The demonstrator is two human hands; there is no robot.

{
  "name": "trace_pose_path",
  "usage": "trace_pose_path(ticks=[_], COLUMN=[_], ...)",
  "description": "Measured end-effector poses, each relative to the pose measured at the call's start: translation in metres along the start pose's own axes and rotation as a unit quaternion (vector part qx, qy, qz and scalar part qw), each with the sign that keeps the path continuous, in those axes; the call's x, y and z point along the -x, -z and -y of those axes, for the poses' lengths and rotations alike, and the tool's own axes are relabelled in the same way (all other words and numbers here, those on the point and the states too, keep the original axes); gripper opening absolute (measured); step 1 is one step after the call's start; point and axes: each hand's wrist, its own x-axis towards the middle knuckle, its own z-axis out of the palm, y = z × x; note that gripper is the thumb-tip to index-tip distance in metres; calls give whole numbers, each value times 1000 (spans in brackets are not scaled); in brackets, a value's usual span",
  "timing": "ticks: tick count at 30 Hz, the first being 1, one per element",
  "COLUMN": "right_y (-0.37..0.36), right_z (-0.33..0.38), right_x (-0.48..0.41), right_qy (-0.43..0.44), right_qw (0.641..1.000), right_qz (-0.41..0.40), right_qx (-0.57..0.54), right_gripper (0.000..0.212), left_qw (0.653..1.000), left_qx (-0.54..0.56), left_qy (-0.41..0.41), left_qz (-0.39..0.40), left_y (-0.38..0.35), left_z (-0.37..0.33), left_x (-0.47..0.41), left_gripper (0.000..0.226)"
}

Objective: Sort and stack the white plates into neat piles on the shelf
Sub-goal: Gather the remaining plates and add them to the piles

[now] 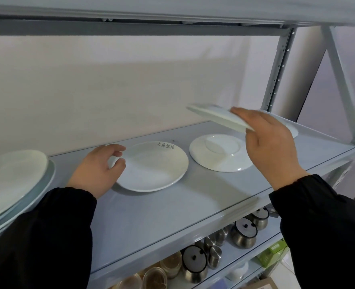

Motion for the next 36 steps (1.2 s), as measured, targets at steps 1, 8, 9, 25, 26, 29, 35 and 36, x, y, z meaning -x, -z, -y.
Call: trace_pose_path(ticks=[1, 8, 9, 25, 26, 29, 35, 36], right_y=[-2, -66, -78, -122, -123, -120, -119, -119], right_z=[4, 27, 28, 21, 22, 22, 28, 29], right_x=[-4, -29, -28, -8, -8, -7, -6, -6], right_qy=[-21, -315, -339, -493, -493, -492, -460, -455], right_qw=[999, 877, 854, 607, 614, 635, 743, 756], right_qz=[-13, -60, -59, 77, 86, 105, 155, 166], right_qx=[-42, -358, -390, -619, -610, -586, -461, -439], right_gripper=[55, 33, 30, 48, 46, 41, 51, 51], left_qw=[1000, 1000, 1000, 1000, 1000, 1000, 999, 999], left_qx=[-1, 5, 4, 0, 1, 1, 7, 4], left_qy=[-1, 14, 14, 28, 28, 29, 33, 35], left_qz=[-1, -12, -9, 1, 3, 6, 0, 2], left_y=[0, -1, -1, 4, 4, 4, 2, 2], left_z=[1, 1, 2, 10, 10, 8, 8, 8], left_x=[0, -1, -1, -4, -3, -2, -3, -2], left_gripper=[29, 29, 29, 32, 30, 37, 30, 30])
